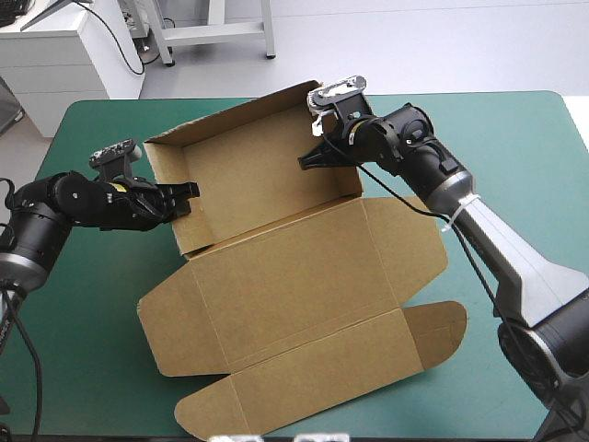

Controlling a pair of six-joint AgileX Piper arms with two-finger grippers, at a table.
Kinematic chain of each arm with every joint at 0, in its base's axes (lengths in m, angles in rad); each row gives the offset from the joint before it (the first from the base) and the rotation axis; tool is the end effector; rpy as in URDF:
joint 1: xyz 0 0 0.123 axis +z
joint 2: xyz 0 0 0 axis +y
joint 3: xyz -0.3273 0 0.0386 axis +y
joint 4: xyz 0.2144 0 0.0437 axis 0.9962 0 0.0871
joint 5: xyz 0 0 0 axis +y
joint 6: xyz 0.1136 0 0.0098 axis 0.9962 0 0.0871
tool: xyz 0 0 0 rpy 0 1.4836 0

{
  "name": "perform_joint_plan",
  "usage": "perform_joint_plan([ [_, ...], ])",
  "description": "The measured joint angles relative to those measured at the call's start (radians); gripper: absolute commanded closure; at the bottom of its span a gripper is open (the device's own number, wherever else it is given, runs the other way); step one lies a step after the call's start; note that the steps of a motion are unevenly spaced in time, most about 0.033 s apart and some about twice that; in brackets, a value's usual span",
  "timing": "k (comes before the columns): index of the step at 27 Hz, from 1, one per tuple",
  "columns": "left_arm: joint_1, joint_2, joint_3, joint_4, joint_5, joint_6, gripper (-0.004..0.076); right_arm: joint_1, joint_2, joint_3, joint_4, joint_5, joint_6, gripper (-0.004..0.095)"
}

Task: Fold the box

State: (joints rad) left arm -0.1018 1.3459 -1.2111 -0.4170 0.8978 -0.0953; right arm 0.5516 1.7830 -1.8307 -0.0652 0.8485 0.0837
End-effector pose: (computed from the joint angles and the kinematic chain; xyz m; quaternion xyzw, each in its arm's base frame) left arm 0.2450 -0.0614 0.3803 -0.0699 0.9311 -0.2224 0.2804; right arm 0.3477 0.2074 0.4141 -0.2199 0.8821 0.1001 0.4043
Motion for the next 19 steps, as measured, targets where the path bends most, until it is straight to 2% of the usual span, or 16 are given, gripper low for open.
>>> perform_joint_plan([
  [8,0.0,0.024,0.0,0.007,-0.022,0.035,0.0731,0.0,-0.005,-0.001,-0.029,0.027,0.01,0.091],
  [12,-0.002,0.035,-0.044,-0.002,-0.012,0.084,0.0731,0.001,-0.019,-0.004,-0.085,0.072,0.054,0.091],
  [17,-0.011,0.103,-0.238,0.021,0.096,0.108,0.0731,0.009,-0.045,-0.018,-0.162,0.156,0.118,0.091],
  [19,-0.011,0.171,-0.353,0.04,0.2,0.108,0.0731,0.011,-0.046,-0.02,-0.177,0.193,0.143,0.091],
])
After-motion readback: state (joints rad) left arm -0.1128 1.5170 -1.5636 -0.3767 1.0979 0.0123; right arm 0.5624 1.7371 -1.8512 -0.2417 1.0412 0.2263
